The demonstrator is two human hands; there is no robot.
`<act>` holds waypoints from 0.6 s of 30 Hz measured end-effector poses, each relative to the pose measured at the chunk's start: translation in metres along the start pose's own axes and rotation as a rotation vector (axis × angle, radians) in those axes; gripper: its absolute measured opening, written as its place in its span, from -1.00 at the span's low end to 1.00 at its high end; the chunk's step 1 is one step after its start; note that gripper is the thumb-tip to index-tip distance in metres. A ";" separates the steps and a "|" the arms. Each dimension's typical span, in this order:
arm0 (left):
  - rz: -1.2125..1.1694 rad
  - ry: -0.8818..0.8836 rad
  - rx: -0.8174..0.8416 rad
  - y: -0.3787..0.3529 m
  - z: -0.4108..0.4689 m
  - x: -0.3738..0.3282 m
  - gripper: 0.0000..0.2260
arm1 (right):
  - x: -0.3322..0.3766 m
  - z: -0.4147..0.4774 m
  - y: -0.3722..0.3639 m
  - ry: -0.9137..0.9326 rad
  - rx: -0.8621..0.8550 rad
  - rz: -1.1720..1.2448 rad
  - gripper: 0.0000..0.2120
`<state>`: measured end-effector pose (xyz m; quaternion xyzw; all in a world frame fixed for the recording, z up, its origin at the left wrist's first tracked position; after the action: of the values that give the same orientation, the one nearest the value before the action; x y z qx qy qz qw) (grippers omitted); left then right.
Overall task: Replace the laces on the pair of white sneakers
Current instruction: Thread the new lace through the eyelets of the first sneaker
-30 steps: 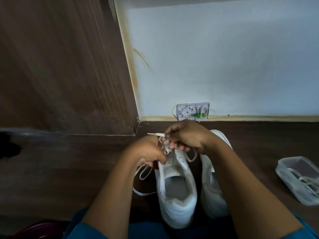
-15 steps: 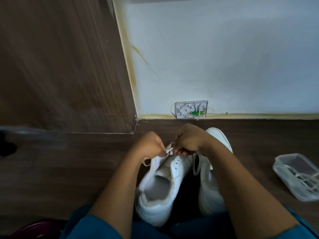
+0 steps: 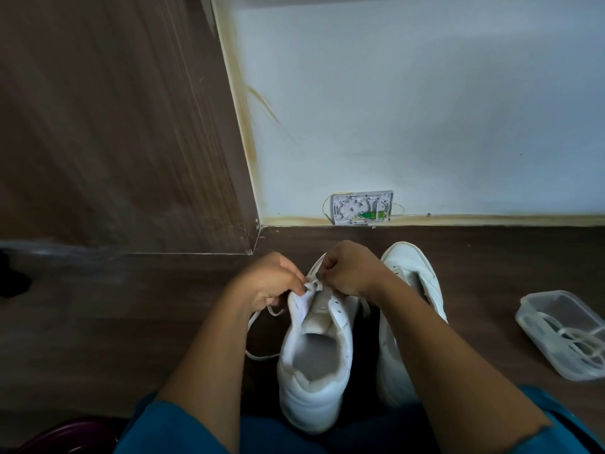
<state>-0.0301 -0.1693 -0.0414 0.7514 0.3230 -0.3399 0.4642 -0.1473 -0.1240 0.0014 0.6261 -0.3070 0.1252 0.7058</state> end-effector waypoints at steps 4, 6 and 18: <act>-0.053 0.028 0.011 -0.001 -0.001 0.002 -0.67 | 0.004 0.001 -0.007 0.056 -0.045 -0.169 -0.76; -0.045 0.020 0.008 -0.001 -0.002 0.000 -0.76 | 0.008 0.001 -0.012 0.097 -0.051 -0.226 -0.79; -0.108 0.014 0.073 -0.005 -0.005 -0.006 -0.83 | 0.007 0.001 -0.017 0.118 -0.014 -0.236 -0.75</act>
<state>-0.0365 -0.1637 -0.0375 0.7517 0.3538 -0.3708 0.4150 -0.1330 -0.1296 -0.0079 0.6446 -0.1899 0.0756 0.7367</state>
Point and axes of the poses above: each hand's wrist, its own z-axis towards the middle knuckle, its own y-axis out of the back of the hand, x = y × z, the point moved 9 cm from there along z, towards the middle knuckle, and after that the axes turned 12 degrees about -x, right-handed, at the moved point
